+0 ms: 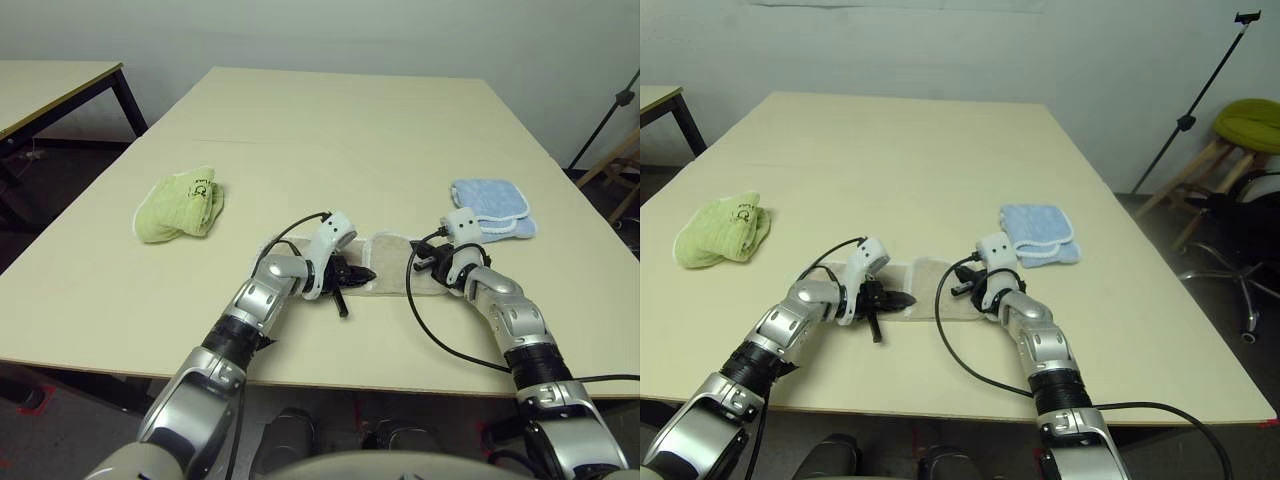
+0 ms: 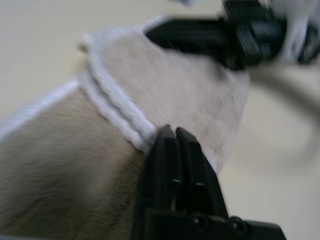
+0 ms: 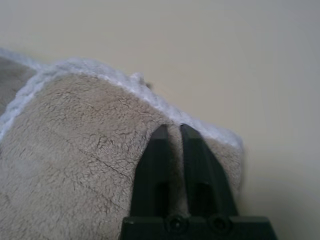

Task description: Fold the towel and set it aside.

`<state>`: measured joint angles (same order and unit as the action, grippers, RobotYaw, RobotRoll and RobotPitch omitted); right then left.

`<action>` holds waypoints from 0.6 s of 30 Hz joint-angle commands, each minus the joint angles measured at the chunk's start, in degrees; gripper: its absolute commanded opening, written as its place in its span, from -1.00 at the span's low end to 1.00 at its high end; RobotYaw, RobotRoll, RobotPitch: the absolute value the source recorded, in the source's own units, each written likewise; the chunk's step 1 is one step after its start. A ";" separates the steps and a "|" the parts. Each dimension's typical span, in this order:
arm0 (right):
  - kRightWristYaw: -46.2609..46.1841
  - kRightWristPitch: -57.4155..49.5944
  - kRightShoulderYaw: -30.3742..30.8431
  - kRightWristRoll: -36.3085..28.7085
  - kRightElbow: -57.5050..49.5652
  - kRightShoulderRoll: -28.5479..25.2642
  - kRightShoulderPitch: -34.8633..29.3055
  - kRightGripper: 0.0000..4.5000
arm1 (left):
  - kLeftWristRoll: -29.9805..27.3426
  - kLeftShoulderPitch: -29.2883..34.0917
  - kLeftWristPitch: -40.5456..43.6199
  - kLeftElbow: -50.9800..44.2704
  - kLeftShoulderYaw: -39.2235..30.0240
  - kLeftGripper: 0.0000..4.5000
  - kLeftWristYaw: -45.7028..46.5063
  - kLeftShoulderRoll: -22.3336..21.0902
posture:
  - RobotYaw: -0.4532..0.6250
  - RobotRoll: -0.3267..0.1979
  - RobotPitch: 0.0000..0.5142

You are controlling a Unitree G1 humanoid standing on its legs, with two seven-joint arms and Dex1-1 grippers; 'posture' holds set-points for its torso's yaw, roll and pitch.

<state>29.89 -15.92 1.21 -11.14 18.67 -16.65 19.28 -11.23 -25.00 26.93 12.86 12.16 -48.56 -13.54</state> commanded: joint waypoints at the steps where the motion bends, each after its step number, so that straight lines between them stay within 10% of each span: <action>1: 6.75 2.45 -1.20 -3.98 -2.28 -0.48 -1.23 -0.25 | -6.23 1.97 9.37 -8.38 -6.54 -0.42 4.36 0.47 | 0.02 0.25 -0.89; 8: 19.31 7.01 -4.49 -12.55 -10.76 -3.50 -1.99 0.94 | -19.99 9.26 37.17 -32.36 -21.31 0.70 16.01 -0.50 | 0.04 0.25 -0.89; 10: 21.32 8.99 -4.53 -12.26 -11.11 -4.69 -1.64 1.00 | -22.52 9.76 44.35 -36.49 -26.03 0.99 20.50 1.24 | 0.05 0.25 -0.89; 18: 28.97 13.88 -4.74 -11.53 -10.71 -10.79 0.70 1.00 | -30.34 13.33 65.53 -47.18 -42.59 0.99 29.67 5.19 | 0.09 0.25 -0.87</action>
<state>56.83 -3.28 -3.33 -22.66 8.08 -26.31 19.52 -38.96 -13.88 89.99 -32.64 -29.40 -20.42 -8.12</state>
